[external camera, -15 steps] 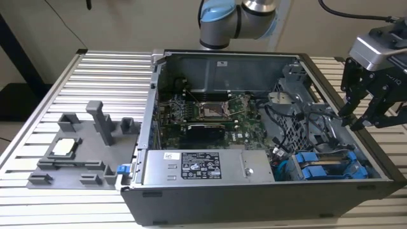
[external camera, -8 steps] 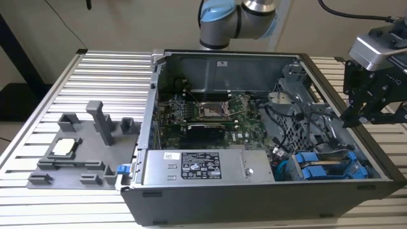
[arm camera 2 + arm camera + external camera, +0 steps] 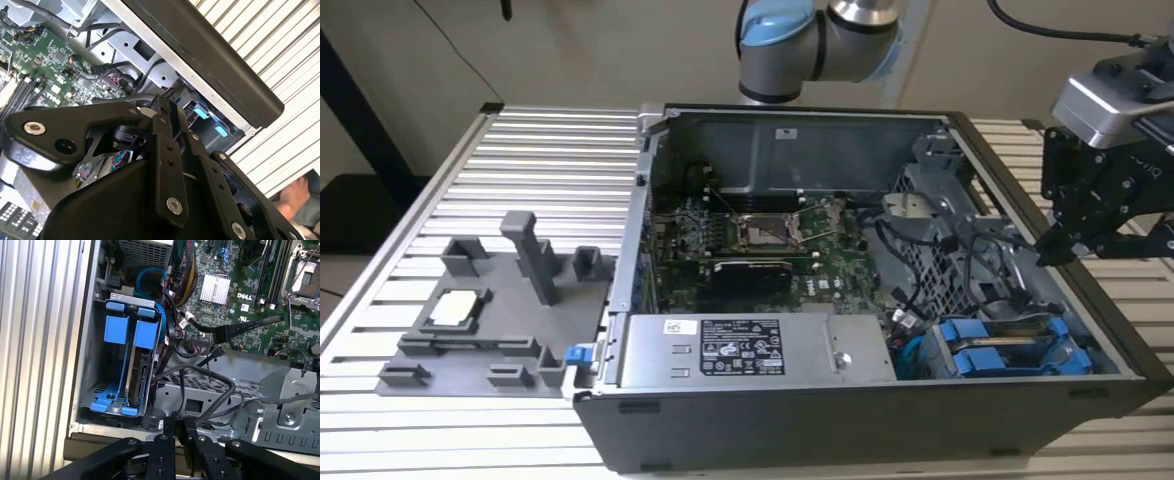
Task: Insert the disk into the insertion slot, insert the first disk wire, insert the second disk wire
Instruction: 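Insert the first disk wire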
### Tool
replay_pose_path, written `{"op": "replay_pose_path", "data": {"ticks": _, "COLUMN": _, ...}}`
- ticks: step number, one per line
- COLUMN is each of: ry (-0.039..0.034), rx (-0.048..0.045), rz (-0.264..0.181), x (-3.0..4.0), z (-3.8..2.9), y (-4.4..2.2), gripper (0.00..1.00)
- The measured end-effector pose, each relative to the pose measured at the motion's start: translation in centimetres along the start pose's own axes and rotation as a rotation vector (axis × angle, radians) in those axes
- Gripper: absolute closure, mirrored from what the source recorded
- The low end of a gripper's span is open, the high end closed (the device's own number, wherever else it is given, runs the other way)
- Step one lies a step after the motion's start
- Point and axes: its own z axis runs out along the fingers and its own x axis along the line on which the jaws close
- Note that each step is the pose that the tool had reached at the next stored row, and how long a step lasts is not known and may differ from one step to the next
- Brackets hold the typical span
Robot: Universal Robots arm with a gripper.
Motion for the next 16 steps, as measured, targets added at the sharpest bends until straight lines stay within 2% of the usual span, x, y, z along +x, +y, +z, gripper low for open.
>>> {"op": "replay_pose_path", "data": {"ticks": 10, "ry": 0.0002, "rx": -0.0001, "rz": 0.0, "x": -0.01, "z": 0.05, "y": 0.0, "gripper": 0.81}}
{"op": "replay_pose_path", "data": {"ticks": 16, "ry": 0.0029, "rx": -0.0111, "rz": 0.002, "x": 0.36, "z": 0.26, "y": 0.1, "gripper": 0.81}}
